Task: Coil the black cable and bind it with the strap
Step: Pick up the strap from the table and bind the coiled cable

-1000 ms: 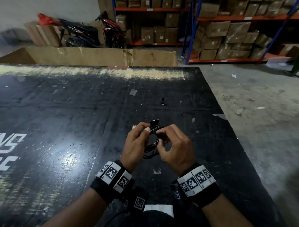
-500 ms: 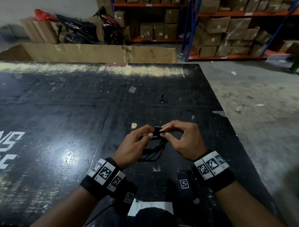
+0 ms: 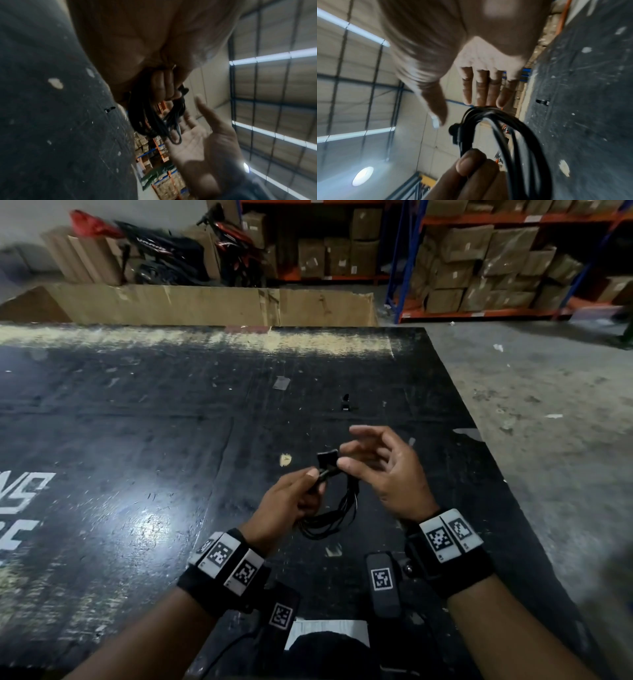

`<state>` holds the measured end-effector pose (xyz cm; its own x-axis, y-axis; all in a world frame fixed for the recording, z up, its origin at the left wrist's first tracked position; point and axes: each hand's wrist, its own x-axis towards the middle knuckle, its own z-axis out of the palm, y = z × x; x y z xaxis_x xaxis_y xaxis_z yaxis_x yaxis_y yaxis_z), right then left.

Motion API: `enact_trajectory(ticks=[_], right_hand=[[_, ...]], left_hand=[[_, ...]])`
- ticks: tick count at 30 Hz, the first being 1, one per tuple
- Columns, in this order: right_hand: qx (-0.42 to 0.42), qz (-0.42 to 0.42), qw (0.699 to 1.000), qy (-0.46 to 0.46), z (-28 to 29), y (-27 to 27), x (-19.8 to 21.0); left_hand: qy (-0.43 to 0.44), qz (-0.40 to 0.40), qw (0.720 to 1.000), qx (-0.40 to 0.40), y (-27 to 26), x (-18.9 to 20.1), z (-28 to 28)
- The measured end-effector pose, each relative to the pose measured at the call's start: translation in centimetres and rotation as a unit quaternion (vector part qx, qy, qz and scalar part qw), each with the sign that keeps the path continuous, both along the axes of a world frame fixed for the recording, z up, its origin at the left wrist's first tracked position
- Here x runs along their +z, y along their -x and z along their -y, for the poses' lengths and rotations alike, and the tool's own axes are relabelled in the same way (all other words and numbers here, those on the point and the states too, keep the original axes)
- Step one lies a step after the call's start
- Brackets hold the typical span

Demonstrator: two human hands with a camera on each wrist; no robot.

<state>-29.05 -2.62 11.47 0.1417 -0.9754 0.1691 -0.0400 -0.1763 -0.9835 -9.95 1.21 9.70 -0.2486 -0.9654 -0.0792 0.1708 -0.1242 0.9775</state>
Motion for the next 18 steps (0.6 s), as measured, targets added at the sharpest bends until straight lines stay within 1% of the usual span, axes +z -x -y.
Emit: enact_trajectory(ticks=[2, 4, 5, 7, 9, 11, 13, 16, 18], right_hand=[[0.022, 0.027, 0.996, -0.077, -0.4, -0.3, -0.5], [0.065, 0.012, 0.986, -0.153, -1.3, -0.7, -1.4], [0.085, 0.015, 0.981, -0.176, -1.9, -1.1, -1.8], [0.084, 0.055, 0.976, -0.194, -2.7, -1.8, -2.7], [0.053, 0.132, 0.965, -0.218, -2.9, -2.0, -3.4], [0.035, 0.207, 0.945, -0.250, -2.6, -1.7, -2.8], [0.036, 0.258, 0.930, -0.259, -2.4, -1.3, -1.8], [0.022, 0.281, 0.926, -0.251, -2.1, -1.2, -0.4], [0.002, 0.279, 0.932, -0.230, -1.9, -1.5, 0.0]], left_hand=[[-0.014, -0.088, 0.996, 0.032, 0.3, 0.1, 0.2], [-0.018, -0.137, 0.988, 0.067, 0.6, 0.1, 0.2], [-0.021, -0.155, 0.985, 0.079, 0.8, 0.3, 0.3], [-0.019, -0.187, 0.978, 0.086, 1.0, 0.5, 0.4], [-0.015, -0.208, 0.974, 0.085, 1.2, 0.7, 0.3], [-0.026, -0.243, 0.966, 0.085, 1.2, 0.8, 0.2], [-0.054, -0.286, 0.953, 0.086, 1.1, 1.0, 0.0], [-0.088, -0.340, 0.933, 0.079, 0.7, 1.2, -0.4], [-0.108, -0.368, 0.921, 0.073, 0.7, 1.1, -0.8]])
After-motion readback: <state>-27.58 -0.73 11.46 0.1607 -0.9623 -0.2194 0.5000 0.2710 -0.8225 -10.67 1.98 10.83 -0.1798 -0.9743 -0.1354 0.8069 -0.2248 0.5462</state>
